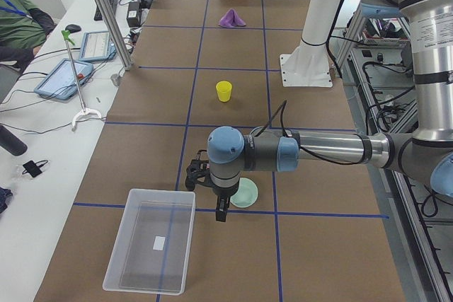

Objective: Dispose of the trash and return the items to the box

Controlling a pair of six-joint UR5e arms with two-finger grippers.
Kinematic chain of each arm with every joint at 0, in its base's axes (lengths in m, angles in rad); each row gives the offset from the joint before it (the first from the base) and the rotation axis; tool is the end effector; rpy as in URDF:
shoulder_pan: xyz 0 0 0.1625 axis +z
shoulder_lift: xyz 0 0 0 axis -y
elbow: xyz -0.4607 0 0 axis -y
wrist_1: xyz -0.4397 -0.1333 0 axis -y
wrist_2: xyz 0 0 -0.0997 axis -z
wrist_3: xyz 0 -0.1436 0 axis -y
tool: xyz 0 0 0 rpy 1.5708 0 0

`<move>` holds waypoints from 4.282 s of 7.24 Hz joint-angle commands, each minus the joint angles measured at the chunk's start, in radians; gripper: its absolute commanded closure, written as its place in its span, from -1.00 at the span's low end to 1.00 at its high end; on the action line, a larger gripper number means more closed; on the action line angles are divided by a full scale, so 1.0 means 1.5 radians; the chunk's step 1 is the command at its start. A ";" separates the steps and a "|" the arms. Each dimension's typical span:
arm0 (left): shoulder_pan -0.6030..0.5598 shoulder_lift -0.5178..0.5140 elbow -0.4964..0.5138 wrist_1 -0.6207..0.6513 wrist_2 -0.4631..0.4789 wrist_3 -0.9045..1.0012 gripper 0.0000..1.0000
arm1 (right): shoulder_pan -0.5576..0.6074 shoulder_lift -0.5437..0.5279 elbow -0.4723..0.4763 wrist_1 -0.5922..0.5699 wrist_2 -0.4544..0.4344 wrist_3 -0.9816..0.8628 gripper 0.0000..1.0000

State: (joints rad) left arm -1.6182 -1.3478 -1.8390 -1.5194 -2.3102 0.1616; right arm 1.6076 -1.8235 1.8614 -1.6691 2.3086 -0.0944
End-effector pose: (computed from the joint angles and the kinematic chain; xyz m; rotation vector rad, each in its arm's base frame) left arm -0.0572 -0.4342 0.6986 0.0713 0.7364 0.1067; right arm 0.0520 -0.4157 0.7040 -0.0092 -0.7398 -0.0327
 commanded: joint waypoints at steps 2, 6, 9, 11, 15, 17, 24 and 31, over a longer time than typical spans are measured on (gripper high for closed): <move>0.002 -0.001 -0.013 -0.002 0.001 0.004 -0.98 | 0.000 -0.001 0.001 0.000 0.000 -0.002 -1.00; 0.000 -0.041 -0.012 -0.210 -0.002 -0.002 -0.98 | 0.000 -0.003 0.011 0.175 0.031 0.002 -1.00; 0.009 0.034 0.017 -0.434 -0.024 -0.089 -0.99 | -0.001 -0.002 0.015 0.216 0.047 0.036 -1.00; 0.095 0.075 0.018 -0.510 -0.021 -0.286 -0.97 | -0.001 -0.005 0.013 0.236 0.044 0.042 -1.00; 0.366 0.133 0.019 -0.624 0.143 -0.585 -0.97 | -0.002 -0.007 0.011 0.239 0.034 0.041 -1.00; 0.462 0.136 0.038 -0.626 0.210 -0.635 -0.97 | -0.001 -0.010 0.010 0.240 0.032 0.041 -1.00; 0.539 0.110 0.088 -0.665 0.238 -0.667 1.00 | -0.001 -0.013 0.009 0.239 0.031 0.041 -1.00; 0.406 0.096 -0.076 -0.540 0.137 -0.670 1.00 | -0.001 -0.014 0.007 0.239 0.031 0.041 -1.00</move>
State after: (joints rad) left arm -0.9508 -1.1715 -1.8916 -2.4503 -2.0739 -0.8443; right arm 1.6061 -1.8427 1.8718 -1.3100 2.3547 -0.0322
